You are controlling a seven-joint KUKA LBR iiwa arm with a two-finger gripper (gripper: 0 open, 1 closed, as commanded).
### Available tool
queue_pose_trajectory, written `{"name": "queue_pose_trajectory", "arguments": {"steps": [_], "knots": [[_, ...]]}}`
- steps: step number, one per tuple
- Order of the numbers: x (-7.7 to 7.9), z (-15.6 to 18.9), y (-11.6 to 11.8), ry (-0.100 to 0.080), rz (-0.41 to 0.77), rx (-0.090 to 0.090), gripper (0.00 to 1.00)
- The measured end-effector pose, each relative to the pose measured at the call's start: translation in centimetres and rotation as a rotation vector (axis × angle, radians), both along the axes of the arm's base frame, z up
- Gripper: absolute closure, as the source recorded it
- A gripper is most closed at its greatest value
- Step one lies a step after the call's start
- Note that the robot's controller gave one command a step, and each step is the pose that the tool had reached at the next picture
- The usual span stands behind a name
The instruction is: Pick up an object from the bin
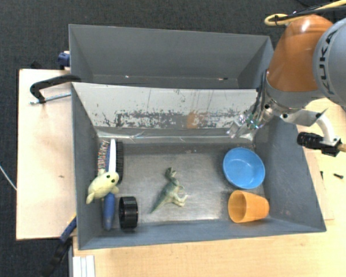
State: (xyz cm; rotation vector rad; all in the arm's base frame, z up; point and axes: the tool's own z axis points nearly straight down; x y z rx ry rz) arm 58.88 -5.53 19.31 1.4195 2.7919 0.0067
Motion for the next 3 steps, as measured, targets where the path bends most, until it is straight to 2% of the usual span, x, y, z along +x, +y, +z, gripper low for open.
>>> {"name": "queue_pose_trajectory", "arguments": {"steps": [1, 2, 3], "knots": [[0.1, -0.4, -2.8, 0.005, 0.074, -0.002, 1.00], [0.1, -0.4, -2.7, 0.006, 0.075, -0.001, 0.00], [-2.6, -6.2, -2.8, 0.013, 0.609, -0.001, 0.00]]}}
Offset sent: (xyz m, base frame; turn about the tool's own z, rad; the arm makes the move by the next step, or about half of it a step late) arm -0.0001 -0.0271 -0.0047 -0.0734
